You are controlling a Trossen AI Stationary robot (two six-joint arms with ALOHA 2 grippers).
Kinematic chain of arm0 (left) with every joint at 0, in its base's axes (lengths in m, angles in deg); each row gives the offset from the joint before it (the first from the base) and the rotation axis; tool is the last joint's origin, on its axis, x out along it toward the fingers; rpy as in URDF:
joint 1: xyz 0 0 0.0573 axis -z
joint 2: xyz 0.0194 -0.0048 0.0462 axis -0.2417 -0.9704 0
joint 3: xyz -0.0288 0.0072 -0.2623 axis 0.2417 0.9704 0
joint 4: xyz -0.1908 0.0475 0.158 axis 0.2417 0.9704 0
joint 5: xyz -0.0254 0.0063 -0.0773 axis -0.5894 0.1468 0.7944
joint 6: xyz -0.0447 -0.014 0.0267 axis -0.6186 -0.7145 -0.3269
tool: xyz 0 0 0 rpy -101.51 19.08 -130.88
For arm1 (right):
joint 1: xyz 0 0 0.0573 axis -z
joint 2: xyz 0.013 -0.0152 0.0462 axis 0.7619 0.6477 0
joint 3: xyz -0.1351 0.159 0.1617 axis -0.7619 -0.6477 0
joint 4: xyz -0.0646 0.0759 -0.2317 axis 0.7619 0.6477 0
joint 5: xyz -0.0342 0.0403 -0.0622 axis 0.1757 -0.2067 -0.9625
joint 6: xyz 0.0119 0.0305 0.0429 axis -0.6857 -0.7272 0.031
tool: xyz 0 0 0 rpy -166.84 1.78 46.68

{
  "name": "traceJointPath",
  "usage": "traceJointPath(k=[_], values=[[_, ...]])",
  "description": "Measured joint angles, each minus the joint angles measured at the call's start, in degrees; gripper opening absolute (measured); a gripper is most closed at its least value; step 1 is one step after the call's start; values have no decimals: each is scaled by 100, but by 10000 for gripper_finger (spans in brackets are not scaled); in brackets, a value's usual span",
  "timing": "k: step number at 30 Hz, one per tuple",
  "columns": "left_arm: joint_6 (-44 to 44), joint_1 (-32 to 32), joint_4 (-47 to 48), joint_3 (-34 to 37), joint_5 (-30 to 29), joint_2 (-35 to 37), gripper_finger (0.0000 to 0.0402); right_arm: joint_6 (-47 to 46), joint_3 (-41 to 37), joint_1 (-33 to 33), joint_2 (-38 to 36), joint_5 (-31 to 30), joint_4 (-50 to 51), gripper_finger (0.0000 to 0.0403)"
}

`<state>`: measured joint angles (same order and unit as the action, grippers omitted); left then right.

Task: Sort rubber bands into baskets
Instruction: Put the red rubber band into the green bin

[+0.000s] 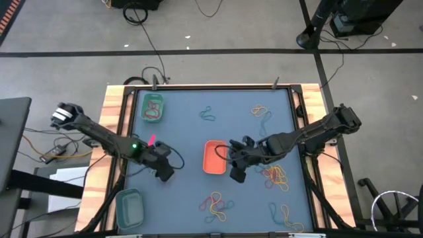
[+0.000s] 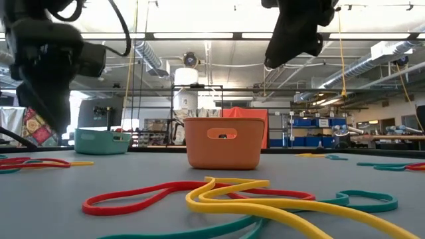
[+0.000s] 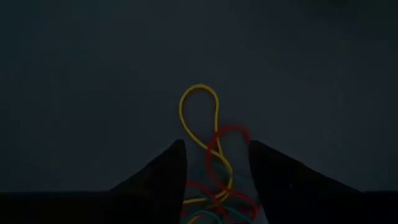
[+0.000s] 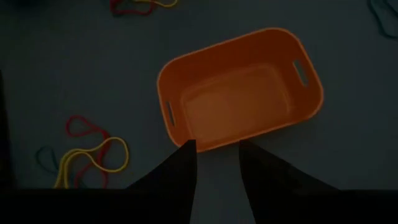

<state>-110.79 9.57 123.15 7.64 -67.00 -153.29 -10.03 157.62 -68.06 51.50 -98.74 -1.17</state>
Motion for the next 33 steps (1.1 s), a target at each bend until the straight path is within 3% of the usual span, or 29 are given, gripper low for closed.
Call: traceJointPath(k=[11, 18, 23, 29, 33], values=[[279, 208, -198, -4, 318, -929, 176, -106, 2, -154, 0, -10, 345, 133], [344, 157, -181, -4, 296, -1013, 169, -148, 2, -151, 0, -10, 352, 133], [347, 154, -237, -4, 291, -1014, 124, -122, 2, -147, 0, -27, 349, 133], [466, 149, -499, -4, 560, -1015, 15, -115, 1, -83, 0, -30, 346, 133], [291, 133, -280, -9, 641, -922, 11, -115, 2, -75, 0, -30, 345, 133]])
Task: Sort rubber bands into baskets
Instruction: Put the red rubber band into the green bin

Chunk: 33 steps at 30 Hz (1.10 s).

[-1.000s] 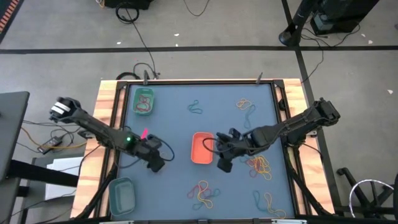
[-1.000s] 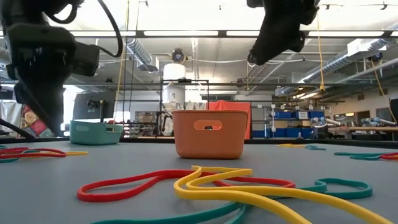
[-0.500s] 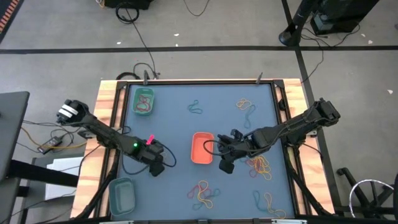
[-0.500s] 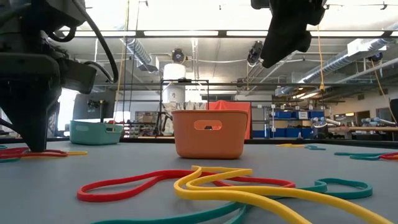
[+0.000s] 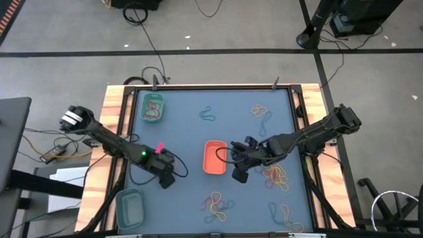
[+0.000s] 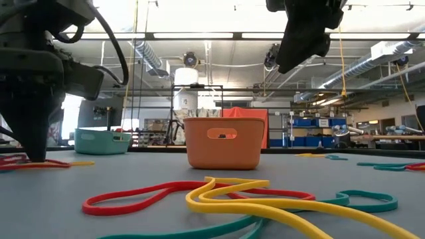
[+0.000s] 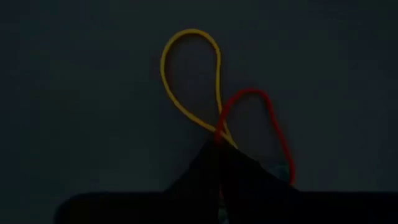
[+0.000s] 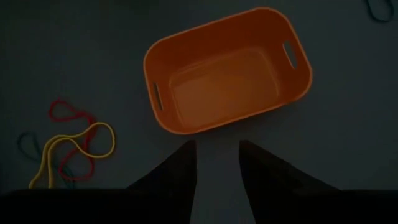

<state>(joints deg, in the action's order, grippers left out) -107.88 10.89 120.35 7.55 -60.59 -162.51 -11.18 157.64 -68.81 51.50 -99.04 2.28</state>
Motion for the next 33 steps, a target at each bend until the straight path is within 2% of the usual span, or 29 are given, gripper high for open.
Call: traceJointPath(k=[7, 17, 26, 33], values=[[30, -45, 445, -315, -132, 325, 4, -27, 0, 11, 0, 2, -10, 133], [65, -579, 1890, -663, -668, 1116, 2, 43, 0, 234, 0, 175, -136, 133], [681, -1841, 2857, -885, -1632, 2269, 1, -8, 0, 545, 0, 243, -160, 133], [1632, -3105, 2832, -1115, -1841, 2779, 1, -98, 0, 741, 0, 247, -227, 133]])
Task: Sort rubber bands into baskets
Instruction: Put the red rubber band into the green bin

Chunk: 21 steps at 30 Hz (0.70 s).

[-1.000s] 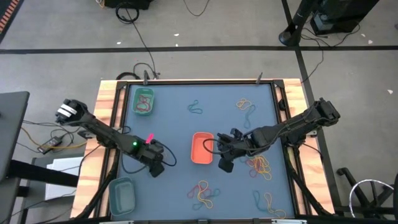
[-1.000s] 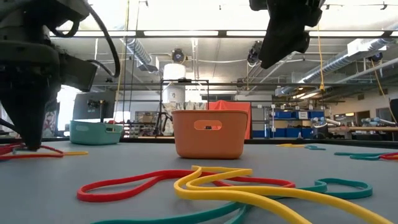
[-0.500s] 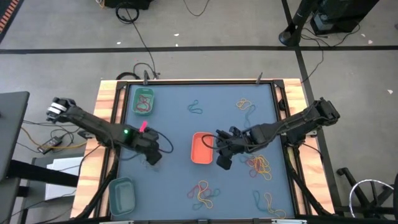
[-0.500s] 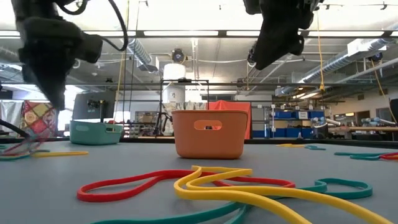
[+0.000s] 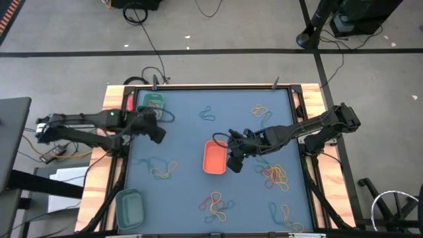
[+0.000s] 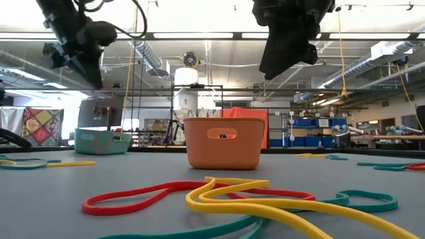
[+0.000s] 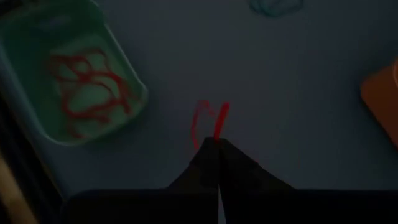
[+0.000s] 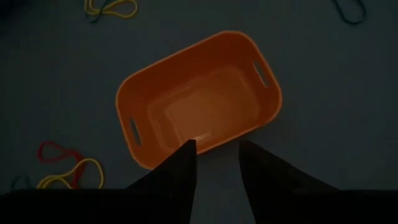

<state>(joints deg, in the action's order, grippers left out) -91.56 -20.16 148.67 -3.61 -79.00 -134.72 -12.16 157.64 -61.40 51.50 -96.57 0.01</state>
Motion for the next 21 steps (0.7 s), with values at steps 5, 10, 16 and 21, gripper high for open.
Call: traceJointPath(k=[5, 10, 16, 21], values=[[770, -768, -43, -241, -180, -30, 1, -126, 0, 149, 0, -11, -82, 133], [1262, -1579, -140, -334, -352, -53, 1, -162, 0, 254, 0, 83, -123, 133], [1569, -2647, -314, -338, -378, -77, 1, -291, 0, 281, 0, 123, -123, 133], [1929, -3350, -679, -338, -252, -174, 1, -327, -1, 281, 0, 137, -123, 133]])
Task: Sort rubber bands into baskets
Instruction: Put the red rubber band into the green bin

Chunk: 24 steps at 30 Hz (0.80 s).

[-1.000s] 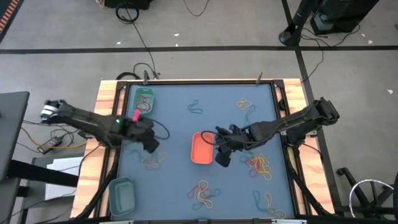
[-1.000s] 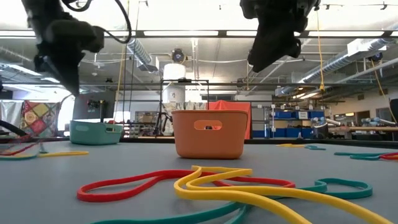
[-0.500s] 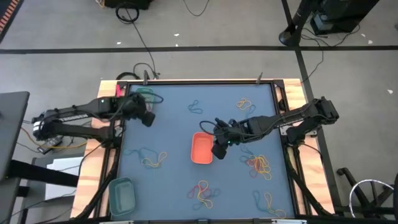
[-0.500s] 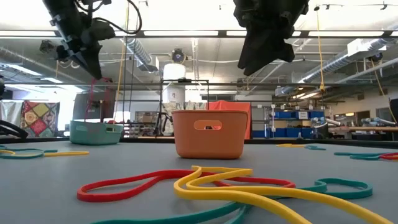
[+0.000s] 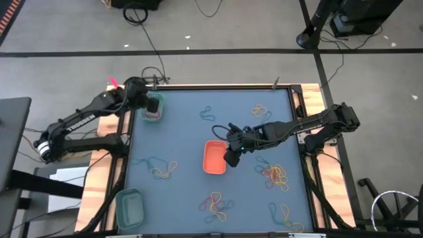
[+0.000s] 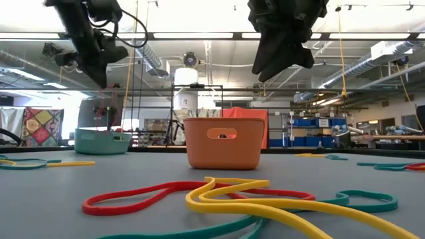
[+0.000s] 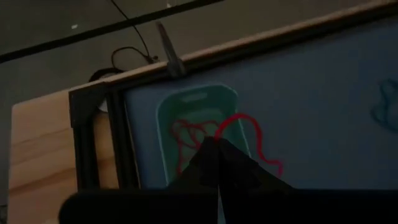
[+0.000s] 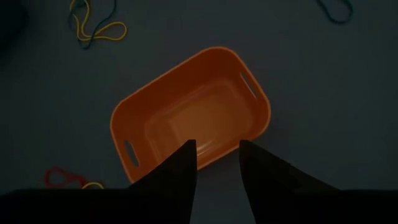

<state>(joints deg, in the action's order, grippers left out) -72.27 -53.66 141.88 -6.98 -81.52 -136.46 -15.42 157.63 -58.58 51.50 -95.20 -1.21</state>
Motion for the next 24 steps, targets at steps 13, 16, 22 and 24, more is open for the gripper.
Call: traceJointPath(k=[13, 16, 22, 24], values=[[559, -707, -189, 0, 224, -1102, 2, -194, 1, -2, 0, 103, 8, 133], [549, -766, -191, 0, 224, -1442, 8, -277, 1, -3, 0, 109, 9, 133], [540, -1008, -270, 2, 45, -1958, 28, -373, 1, -73, 0, 144, 22, 133], [546, -1103, -345, 2, 10, -2008, 36, -387, 1, -113, 0, 149, 21, 133]])
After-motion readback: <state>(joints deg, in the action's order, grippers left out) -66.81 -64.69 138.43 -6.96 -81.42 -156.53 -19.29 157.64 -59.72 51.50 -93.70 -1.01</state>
